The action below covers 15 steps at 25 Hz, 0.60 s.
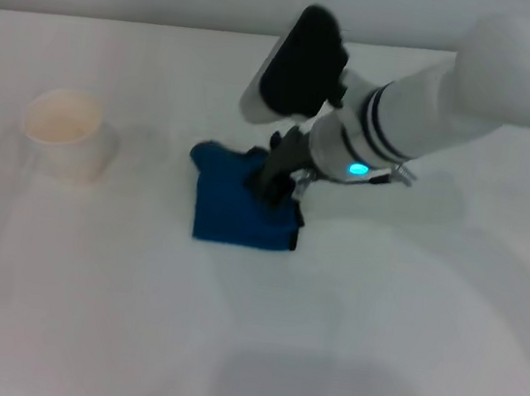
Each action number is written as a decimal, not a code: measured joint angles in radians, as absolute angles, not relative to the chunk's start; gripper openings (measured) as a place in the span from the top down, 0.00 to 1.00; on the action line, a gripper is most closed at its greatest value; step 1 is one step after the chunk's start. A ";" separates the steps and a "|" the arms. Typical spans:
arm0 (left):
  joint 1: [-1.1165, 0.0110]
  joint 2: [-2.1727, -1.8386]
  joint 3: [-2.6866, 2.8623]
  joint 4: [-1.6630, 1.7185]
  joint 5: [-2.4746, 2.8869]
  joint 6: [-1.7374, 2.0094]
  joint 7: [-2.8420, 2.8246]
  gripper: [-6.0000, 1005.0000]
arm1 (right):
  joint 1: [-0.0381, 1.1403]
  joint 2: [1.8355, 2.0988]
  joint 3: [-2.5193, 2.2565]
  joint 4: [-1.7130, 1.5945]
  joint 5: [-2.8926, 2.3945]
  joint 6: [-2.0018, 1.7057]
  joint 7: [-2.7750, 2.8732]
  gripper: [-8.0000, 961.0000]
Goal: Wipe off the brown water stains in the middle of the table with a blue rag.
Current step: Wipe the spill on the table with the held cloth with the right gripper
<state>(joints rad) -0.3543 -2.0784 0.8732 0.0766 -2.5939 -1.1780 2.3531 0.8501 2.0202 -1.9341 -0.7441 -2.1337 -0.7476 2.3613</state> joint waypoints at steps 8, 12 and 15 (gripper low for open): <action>-0.354 -2.078 0.871 0.077 -2.594 -1.177 2.353 0.14 | 0.820 2.005 -1.753 -0.732 -2.328 -0.881 2.320 0.95; -0.355 -2.077 0.868 0.077 -2.594 -1.176 2.353 0.14 | 0.775 2.017 -1.633 -0.764 -2.322 -1.015 2.179 0.94; -0.356 -2.077 0.868 0.077 -2.594 -1.176 2.353 0.14 | 0.737 2.016 -1.613 -0.817 -2.314 -1.089 2.144 0.94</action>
